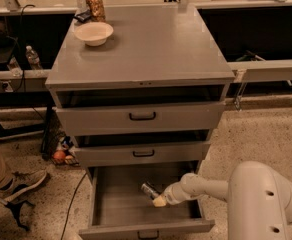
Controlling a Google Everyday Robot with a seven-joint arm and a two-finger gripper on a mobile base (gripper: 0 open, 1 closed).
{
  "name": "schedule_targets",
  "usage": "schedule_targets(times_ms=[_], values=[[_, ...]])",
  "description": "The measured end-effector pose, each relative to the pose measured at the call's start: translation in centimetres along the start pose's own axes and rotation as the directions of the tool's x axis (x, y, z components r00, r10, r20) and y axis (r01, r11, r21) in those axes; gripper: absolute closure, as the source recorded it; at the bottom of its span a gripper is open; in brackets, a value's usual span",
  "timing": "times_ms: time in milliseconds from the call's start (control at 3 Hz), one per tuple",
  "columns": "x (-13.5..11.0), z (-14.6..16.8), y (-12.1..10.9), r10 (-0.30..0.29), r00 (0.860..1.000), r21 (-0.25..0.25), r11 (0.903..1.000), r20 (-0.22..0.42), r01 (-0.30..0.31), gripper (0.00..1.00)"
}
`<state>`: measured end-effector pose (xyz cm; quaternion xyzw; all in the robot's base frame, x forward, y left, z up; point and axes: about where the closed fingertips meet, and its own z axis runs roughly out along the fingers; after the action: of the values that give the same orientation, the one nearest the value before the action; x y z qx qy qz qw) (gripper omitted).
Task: Place redbull can into bottom drawer
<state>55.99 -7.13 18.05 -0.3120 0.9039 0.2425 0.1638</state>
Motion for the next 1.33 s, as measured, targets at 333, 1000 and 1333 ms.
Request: schedule_targets(times_ms=[333, 1000, 1333], values=[[0.33, 1.67, -0.98, 0.016, 1.0, -0.014, 0.9998, 0.009, -0.016, 0.31], [-0.45, 2.62, -1.89, 0.007, 1.0, -0.025, 0.9997, 0.024, -0.006, 0.0], [-0.46, 2.61, -1.92, 0.007, 1.0, -0.025, 0.9997, 0.024, -0.006, 0.0]])
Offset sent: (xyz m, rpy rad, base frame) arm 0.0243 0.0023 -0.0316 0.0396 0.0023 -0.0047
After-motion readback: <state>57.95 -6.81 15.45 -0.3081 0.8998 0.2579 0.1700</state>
